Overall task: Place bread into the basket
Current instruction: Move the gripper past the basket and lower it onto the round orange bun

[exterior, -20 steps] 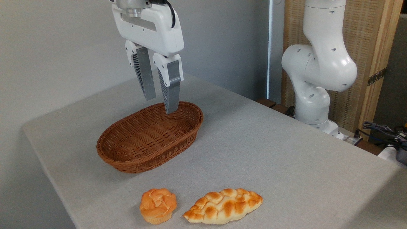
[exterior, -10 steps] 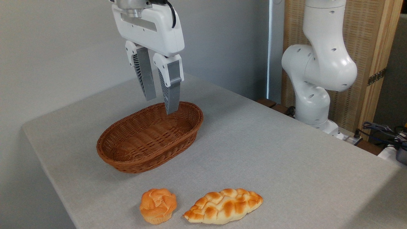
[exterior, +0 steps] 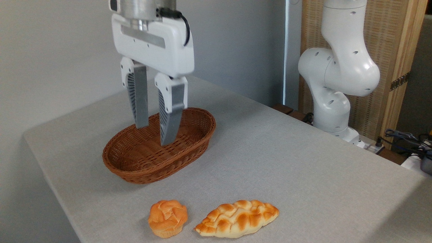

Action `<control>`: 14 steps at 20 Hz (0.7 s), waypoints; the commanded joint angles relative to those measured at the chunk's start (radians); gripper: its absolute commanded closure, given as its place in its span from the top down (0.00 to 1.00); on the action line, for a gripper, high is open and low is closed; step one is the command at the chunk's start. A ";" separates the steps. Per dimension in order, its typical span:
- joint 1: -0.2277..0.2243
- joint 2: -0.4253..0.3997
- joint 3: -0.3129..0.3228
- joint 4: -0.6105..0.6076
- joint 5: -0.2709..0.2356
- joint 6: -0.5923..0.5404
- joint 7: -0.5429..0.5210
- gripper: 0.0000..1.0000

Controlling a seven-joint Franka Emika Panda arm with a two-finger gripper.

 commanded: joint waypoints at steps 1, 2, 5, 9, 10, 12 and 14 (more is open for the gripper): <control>0.002 -0.020 -0.014 -0.104 -0.007 0.030 0.014 1.00; 0.002 -0.027 -0.035 -0.134 -0.007 0.030 0.014 1.00; 0.001 -0.017 -0.063 -0.162 -0.007 0.033 0.014 1.00; 0.001 0.020 -0.069 -0.164 -0.006 0.065 0.014 1.00; 0.001 0.029 -0.078 -0.165 -0.005 0.071 0.014 1.00; 0.002 0.048 -0.088 -0.167 -0.007 0.132 0.011 1.00; 0.027 0.057 -0.085 -0.173 -0.004 0.165 0.003 1.00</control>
